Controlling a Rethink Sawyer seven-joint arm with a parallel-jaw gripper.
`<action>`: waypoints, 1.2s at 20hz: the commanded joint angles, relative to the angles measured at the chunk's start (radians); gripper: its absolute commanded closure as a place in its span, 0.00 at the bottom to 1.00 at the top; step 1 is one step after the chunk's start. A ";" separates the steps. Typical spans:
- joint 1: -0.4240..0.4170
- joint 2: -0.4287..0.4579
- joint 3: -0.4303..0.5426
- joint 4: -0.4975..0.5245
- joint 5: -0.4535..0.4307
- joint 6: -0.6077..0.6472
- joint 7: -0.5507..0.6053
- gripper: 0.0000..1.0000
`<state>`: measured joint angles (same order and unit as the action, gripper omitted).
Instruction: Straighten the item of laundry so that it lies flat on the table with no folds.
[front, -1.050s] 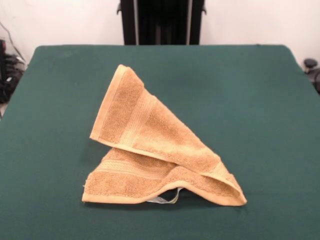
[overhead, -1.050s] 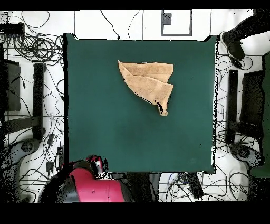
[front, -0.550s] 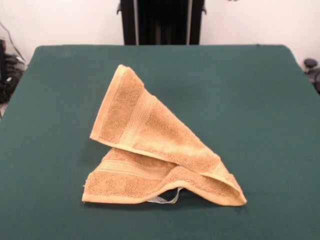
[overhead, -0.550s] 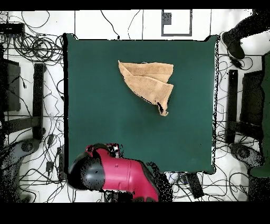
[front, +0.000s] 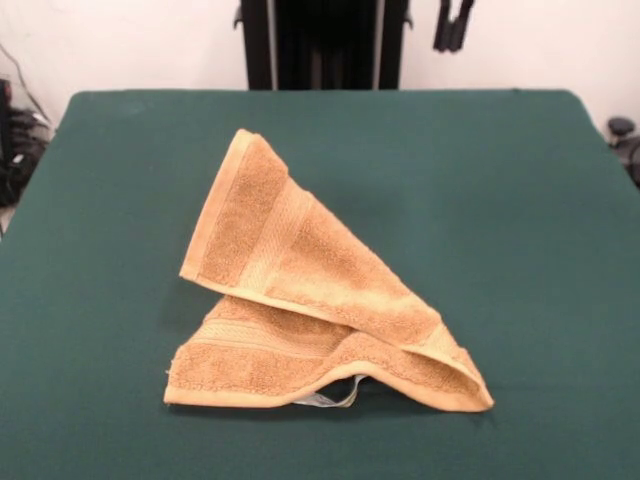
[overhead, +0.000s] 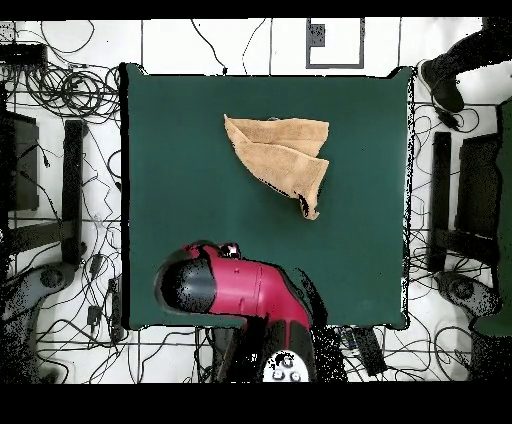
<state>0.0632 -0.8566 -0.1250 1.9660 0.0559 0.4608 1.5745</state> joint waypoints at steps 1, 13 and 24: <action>-0.089 0.163 0.157 -0.153 -0.038 -0.058 0.016 1.00; -0.241 0.394 0.268 -0.256 -0.169 -0.252 -0.021 1.00; -0.322 0.446 0.314 -0.244 -0.307 -0.345 0.028 1.00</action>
<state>-0.2552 -0.4630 0.0567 1.7566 -0.1813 0.1959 1.5745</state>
